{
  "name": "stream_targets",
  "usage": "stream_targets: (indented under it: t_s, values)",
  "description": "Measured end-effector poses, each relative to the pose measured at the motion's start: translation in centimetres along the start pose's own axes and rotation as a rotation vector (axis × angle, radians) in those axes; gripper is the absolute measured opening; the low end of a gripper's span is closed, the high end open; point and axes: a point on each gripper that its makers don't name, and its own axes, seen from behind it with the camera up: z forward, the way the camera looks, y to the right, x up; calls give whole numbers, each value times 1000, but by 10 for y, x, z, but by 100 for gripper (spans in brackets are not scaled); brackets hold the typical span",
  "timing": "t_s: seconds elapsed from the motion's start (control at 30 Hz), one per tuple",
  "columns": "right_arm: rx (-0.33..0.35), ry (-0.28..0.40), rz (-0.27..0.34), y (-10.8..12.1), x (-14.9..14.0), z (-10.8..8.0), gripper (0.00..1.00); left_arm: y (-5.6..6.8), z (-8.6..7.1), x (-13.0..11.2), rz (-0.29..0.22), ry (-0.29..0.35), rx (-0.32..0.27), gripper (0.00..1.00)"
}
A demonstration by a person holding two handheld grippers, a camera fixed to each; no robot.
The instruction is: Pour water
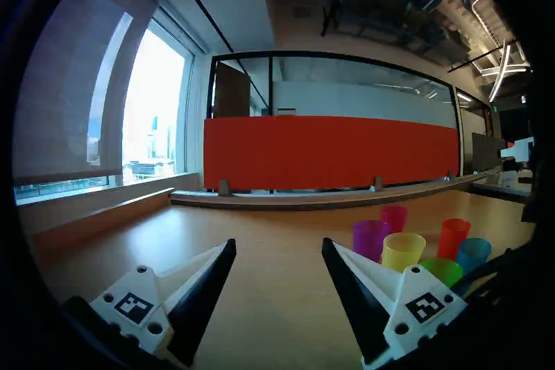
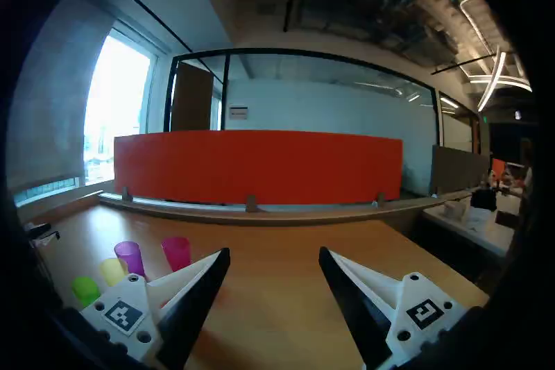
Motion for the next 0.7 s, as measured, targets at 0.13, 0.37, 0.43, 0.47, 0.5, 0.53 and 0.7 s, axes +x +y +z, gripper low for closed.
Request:
stream_targets:
  t_s: [0.13, 0.37, 0.43, 0.47, 0.5, 0.53, 0.7]
  values:
    - [-4, 3, -5, 2, -1, -1, 99, 0, 0, -1, 1, -1, 0, 92]
    - [-21, 29, -21, 12, -2, -2, 99, 0, 0, -1, 2, -2, 0, 92]
    - [-19, 41, -24, 11, -2, -3, 100, 0, 0, -2, 2, -2, 0, 92]
    - [-16, 49, -25, 10, -1, -3, 100, -1, 0, -2, 2, -2, 0, 92]
    - [-14, 56, -27, 9, -2, -3, 99, -1, 0, -2, 2, -2, 0, 92]
    - [-11, 61, -30, 9, -3, -3, 100, -1, 0, -2, 2, -2, 0, 92]
    - [-10, 85, -40, 10, -7, -1, 99, -1, 0, -2, 2, -2, 0, 92]
